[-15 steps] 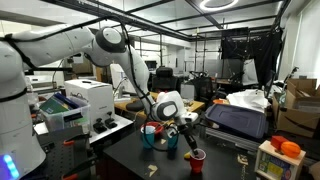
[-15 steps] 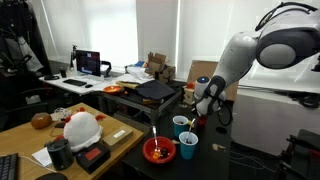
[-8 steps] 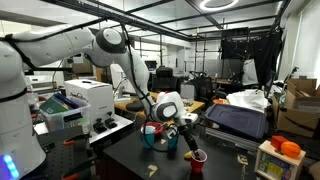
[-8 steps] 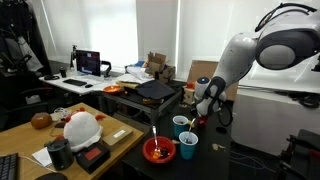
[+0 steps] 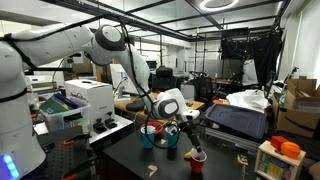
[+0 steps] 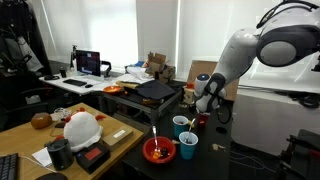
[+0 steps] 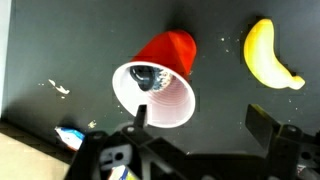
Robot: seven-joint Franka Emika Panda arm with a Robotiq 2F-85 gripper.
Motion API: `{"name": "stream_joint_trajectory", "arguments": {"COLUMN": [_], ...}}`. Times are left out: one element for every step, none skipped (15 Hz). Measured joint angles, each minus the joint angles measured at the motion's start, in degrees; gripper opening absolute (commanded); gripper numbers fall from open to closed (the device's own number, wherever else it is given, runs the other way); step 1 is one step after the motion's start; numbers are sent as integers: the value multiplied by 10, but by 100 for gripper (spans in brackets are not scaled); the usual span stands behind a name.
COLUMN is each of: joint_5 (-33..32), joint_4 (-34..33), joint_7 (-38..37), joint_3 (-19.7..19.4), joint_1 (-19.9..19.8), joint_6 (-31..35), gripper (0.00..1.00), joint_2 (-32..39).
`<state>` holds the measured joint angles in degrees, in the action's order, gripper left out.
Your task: Pick the blue cup and pour some of its contents in the bowl
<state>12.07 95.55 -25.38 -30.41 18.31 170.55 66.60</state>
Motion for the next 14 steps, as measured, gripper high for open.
{"name": "stream_joint_trajectory", "arguments": {"joint_5": [0,0,0,0,0,0,0,0,0,0,0,0,0,1], "joint_4": [2,5,9,14,21,28,36,45,55,64,74,82,90,95], "joint_7": [-2,-4,-7,-7,-7,-7,-6,-3,4,11,19,27,34,41], "joint_3": [-3,-6,-9,-11,-11,-10,-7,0,10,22,38,58,80,105], "joint_1": [0,0,0,-1,-4,-7,-11,-18,-28,-39,-54,-72,-93,-116], "joint_6": [1,1,2,2,2,2,1,1,1,0,-3,-8,-17,-29], "gripper": [100,100,100,100,100,100,100,100,100,100,100,100,100,100], "joint_2": [-7,-15,-24,-35,-48,-61,-76,-93,-111,-129,-150,-171,-193,-213]}}
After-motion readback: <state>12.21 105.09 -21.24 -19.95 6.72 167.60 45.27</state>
